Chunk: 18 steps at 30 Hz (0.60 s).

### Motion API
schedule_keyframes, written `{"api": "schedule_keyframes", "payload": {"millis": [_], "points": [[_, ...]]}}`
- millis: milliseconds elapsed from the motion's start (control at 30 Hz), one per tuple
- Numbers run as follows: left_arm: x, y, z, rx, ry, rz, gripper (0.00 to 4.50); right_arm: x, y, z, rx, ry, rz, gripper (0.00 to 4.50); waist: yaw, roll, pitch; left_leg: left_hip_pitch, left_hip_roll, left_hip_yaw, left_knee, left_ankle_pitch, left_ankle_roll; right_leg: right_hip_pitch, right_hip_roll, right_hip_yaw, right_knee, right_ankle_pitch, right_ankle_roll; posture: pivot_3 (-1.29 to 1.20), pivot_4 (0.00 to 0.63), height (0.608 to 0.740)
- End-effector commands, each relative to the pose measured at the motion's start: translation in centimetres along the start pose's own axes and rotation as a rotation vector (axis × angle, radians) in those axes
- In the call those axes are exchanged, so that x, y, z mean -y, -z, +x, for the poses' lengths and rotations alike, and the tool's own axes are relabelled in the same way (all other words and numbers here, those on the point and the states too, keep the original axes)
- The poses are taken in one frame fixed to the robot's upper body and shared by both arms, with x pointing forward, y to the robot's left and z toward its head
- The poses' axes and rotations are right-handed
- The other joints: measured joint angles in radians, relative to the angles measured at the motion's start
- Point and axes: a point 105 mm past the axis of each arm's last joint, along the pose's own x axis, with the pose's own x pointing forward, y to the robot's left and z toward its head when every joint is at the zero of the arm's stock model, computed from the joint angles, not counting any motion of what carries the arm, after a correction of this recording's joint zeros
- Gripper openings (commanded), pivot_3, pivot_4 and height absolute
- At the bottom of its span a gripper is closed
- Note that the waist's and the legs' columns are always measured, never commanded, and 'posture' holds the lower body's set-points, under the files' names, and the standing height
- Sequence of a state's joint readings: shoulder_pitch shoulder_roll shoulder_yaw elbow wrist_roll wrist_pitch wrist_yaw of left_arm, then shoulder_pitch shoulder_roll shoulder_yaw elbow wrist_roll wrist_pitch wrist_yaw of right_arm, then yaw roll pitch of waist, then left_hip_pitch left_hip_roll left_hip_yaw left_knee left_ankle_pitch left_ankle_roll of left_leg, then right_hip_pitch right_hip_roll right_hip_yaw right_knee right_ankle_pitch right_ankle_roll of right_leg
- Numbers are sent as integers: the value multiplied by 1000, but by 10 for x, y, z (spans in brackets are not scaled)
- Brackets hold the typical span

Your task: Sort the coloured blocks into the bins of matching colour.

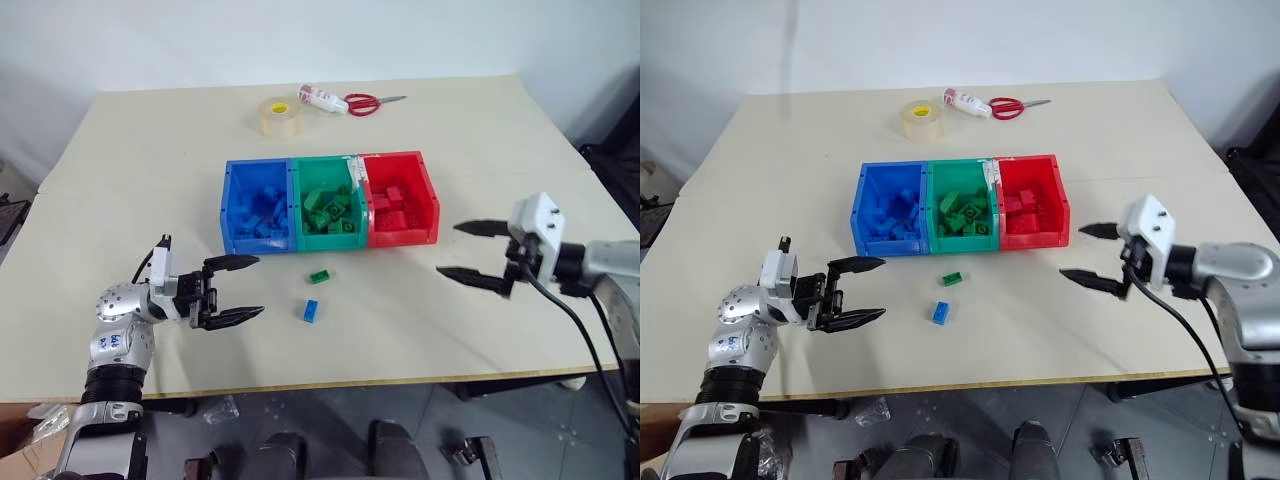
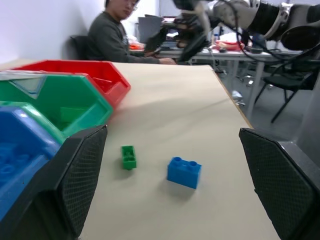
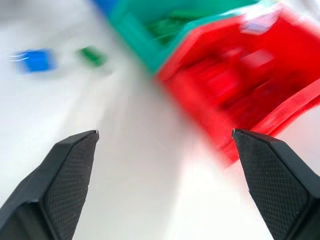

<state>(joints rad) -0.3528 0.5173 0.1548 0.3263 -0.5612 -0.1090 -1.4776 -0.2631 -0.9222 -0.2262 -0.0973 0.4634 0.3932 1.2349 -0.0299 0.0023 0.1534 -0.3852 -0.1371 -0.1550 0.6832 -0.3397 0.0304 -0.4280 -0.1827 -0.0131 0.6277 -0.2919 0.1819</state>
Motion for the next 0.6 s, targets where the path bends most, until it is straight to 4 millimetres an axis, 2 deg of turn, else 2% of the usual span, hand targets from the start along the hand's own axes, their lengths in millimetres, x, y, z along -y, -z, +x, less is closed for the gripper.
{"api": "schedule_keyframes", "payload": {"millis": [33,267,467,600], "points": [[4,-7,-9,-67,-49,47,4500,-1,-10,-15,13,-3,-42,4466,-1,0,0,0,0,1,0,0,0,0,0,0,0,0,0,0,150,740],[29,3,-52,-320,-251,-30,4500,-8,-13,-18,41,-83,-34,4466,5,0,0,1,1,1,-1,0,0,0,0,1,-1,0,0,0,150,740],[41,-3,-86,-464,-439,5,4500,-2,-17,-14,50,-111,-44,4466,30,1,0,1,1,2,0,0,0,1,0,2,-4,0,0,0,150,740],[50,-9,-88,-478,-505,2,4500,3,-18,-9,57,-125,-48,4466,36,1,1,1,1,1,0,0,0,1,0,2,-7,0,0,0,150,740]]}}
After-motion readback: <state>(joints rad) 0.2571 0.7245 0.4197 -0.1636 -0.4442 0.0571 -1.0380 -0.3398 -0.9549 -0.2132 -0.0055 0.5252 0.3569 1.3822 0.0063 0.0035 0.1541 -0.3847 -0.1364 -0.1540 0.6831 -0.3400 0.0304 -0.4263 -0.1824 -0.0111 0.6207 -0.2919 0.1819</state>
